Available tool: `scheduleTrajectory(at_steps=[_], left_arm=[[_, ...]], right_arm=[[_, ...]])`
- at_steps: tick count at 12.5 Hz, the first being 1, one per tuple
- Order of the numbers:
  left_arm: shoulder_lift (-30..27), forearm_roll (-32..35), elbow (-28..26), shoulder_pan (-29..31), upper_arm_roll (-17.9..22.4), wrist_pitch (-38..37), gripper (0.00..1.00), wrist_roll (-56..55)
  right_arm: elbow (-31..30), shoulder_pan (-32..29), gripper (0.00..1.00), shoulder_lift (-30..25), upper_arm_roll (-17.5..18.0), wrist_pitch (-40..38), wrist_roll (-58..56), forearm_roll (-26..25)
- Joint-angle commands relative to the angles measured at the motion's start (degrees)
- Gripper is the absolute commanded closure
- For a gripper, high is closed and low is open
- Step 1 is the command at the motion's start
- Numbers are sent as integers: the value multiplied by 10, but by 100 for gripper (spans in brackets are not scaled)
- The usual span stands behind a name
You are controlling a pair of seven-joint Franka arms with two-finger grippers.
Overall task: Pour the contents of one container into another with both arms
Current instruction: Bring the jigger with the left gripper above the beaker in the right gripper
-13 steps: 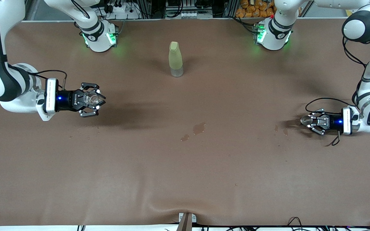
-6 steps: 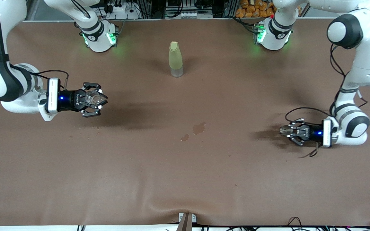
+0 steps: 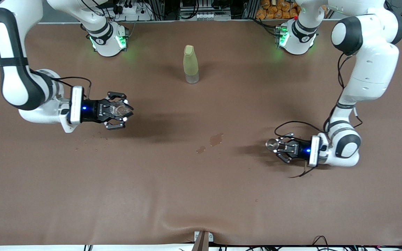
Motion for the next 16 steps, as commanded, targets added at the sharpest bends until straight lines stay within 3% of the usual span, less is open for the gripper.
scheduleTrajectory(at_steps=[1, 6, 10, 16], left_arm=[[3, -75, -6, -52, 5, 18, 100, -4], [15, -125, -3, -139, 4, 94, 100, -1], [12, -233, -2, -242, 5, 145, 100, 8], [10, -291, -1, -296, 5, 196, 100, 60]], right_arm=[[-2, 38, 100, -2, -6, 30, 8, 42], [-3, 102, 100, 7, -5, 90, 4, 103], [-4, 148, 100, 20, -5, 123, -13, 163], [-3, 197, 100, 48, -4, 156, -70, 253]])
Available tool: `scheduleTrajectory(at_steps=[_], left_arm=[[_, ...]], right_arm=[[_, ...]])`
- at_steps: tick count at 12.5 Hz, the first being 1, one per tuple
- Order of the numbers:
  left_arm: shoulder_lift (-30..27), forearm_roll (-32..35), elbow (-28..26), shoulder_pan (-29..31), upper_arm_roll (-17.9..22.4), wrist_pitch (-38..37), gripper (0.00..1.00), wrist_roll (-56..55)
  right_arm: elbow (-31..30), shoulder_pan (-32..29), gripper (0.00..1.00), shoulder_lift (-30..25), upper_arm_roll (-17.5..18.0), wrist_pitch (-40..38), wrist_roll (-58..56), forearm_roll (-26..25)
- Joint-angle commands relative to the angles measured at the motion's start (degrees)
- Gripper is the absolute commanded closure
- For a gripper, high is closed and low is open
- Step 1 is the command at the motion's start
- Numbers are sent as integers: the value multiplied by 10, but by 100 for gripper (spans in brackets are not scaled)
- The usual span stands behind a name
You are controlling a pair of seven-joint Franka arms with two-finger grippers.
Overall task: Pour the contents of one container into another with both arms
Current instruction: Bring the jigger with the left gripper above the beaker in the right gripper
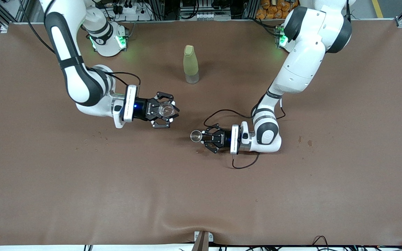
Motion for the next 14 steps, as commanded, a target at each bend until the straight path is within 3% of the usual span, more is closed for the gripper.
scheduleTrajectory(at_steps=[1, 5, 11, 14], left_arm=[[-6, -26, 0, -19, 5, 5, 100, 21], [0, -64, -2, -34, 5, 7, 100, 86], [-1, -58, -19, -12, 7, -2, 100, 127], [-1, -58, -21, -6, 6, -3, 100, 133]], right_arm=[[0, 23, 100, 11, -4, 9, -32, 46], [1, 49, 100, 22, -1, 33, -55, 98], [4, 85, 100, 48, -1, 47, -77, 160], [5, 85, 100, 61, 20, 47, -100, 188]])
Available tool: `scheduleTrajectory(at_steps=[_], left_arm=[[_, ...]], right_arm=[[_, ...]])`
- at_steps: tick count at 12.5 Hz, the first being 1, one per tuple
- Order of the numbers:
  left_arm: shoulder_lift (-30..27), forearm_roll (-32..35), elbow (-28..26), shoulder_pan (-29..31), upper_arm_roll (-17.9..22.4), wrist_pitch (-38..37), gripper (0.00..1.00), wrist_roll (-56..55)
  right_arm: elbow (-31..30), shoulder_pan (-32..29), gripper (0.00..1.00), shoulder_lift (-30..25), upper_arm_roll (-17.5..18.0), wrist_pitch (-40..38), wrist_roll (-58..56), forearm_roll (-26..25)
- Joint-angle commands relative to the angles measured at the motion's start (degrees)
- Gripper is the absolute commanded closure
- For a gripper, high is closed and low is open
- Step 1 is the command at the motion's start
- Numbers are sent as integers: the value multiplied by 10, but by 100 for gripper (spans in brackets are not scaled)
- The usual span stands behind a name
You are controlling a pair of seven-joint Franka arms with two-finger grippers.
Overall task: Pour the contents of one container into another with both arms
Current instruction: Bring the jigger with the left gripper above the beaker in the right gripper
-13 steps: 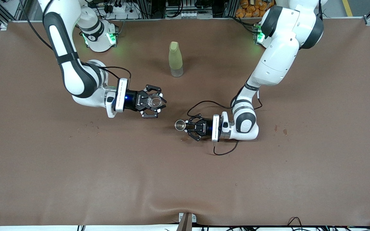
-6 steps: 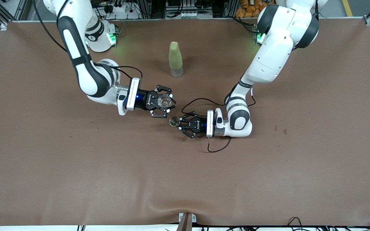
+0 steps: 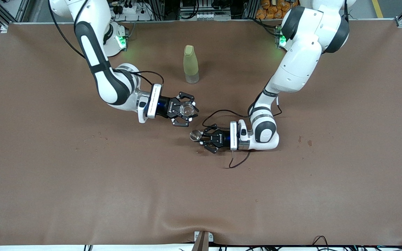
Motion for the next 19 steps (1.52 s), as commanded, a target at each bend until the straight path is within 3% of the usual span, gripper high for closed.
scheduleTrajectory(at_steps=[1, 19], left_arm=[[-5, -12, -5, -2, -4, -6, 100, 13], [-6, -19, -7, -10, -6, -6, 100, 26]], right_arm=[[7, 6, 100, 14, 10, 2, -31, 40], [59, 7, 100, 79, 25, 3, -48, 83]])
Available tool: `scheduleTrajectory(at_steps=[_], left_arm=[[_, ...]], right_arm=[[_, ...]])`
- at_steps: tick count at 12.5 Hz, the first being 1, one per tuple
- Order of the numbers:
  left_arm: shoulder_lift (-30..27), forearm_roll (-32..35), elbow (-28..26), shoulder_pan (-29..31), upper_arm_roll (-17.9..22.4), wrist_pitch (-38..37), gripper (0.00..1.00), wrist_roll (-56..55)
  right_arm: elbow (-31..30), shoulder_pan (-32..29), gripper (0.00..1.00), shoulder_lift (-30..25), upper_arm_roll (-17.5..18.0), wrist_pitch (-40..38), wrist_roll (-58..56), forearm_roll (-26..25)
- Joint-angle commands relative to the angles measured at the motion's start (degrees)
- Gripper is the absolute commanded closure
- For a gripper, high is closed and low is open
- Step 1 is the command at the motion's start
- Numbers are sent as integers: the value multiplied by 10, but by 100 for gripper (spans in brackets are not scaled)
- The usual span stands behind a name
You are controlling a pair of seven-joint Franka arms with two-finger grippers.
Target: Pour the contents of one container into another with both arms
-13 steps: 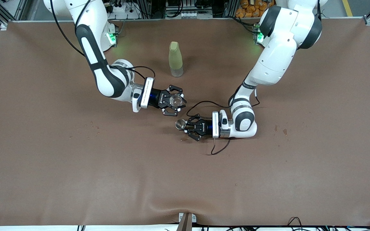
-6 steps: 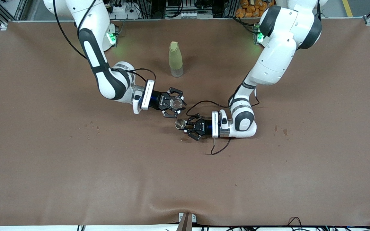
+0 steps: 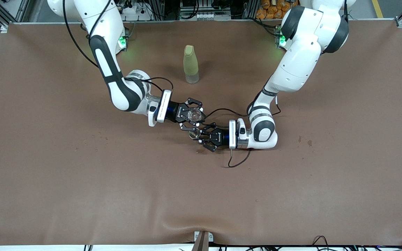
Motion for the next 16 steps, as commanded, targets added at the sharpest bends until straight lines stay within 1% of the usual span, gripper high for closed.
scheduleTrajectory(at_steps=[1, 4, 5, 8, 10, 16], left_arm=[[-7, -17, -6, -2, 1, -4, 100, 17], [-7, -16, -5, 4, 1, -12, 100, 19], [-7, -15, -5, 4, 1, -27, 100, 19], [-7, -11, -5, 5, 2, -29, 100, 19], [-6, -11, -6, 5, 2, -29, 100, 19], [-6, 0, -11, 16, 4, -31, 100, 21]], right_arm=[[15, 6, 100, 13, 1, 3, -9, 23], [15, 8, 100, 18, 2, 3, -7, 24], [13, 9, 100, 18, 3, 3, -2, 30], [10, 8, 100, 18, 18, 5, 25, 52], [8, 9, 100, 17, 22, 9, 64, 52], [-2, 8, 100, -1, 22, 21, 107, 52]])
